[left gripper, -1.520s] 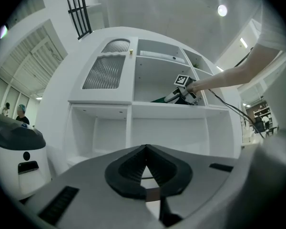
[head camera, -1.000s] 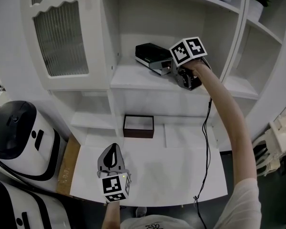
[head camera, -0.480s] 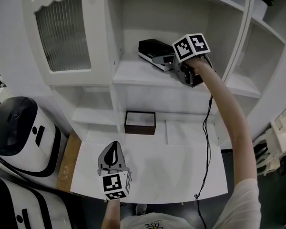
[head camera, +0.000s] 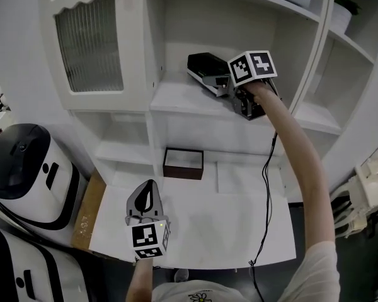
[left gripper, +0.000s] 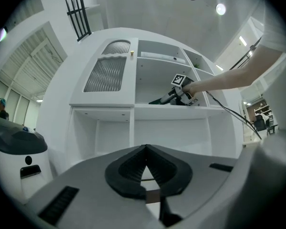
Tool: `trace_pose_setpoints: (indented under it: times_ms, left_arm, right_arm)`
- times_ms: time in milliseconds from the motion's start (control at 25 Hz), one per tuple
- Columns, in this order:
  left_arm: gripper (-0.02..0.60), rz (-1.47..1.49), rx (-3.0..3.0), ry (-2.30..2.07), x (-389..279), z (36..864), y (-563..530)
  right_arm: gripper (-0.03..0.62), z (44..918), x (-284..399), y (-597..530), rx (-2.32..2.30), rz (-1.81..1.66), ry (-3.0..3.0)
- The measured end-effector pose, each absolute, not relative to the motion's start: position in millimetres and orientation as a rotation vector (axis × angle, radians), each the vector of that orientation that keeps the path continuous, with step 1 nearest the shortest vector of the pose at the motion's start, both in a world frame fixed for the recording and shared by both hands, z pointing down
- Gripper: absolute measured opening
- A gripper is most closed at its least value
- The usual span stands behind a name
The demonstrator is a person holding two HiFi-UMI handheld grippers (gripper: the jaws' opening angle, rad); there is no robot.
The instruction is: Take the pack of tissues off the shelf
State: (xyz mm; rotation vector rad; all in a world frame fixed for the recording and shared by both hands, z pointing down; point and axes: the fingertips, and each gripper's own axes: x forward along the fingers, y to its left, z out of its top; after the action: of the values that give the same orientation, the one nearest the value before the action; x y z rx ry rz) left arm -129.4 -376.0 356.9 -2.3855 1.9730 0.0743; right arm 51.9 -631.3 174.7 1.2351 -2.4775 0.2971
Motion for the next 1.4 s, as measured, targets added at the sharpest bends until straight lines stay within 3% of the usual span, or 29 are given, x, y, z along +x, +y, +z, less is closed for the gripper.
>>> trace_pose_setpoints:
  times_ms: [400,680,960,1240,1400]
  left_arm:
    - [0.0,0.103,-2.378,1.888,-107,330,-360]
    - [0.0,0.117,-2.373,1.816,-87,313,-336]
    - [0.0,0.169,-2.338,1.803,-82,301,-316]
    - [0.0,0.177,-2.32,1.835,-82,311,-297]
    - [0.0,0.155,-2.323,1.847,-84,322,-288]
  right_arm:
    - [0.465,104,80,-553,1.498,-0.028,-2.642]
    - [0.465,104,92,-457,1.622,-0.312,-2.708]
    - [0.465,156,115,-373,1.772,-0.587,-2.67]
    - [0.465,231,111,-311,1.859,-0.619,-2.679]
    - [0.465,291,101,-291,1.814,-0.472,-2.703]
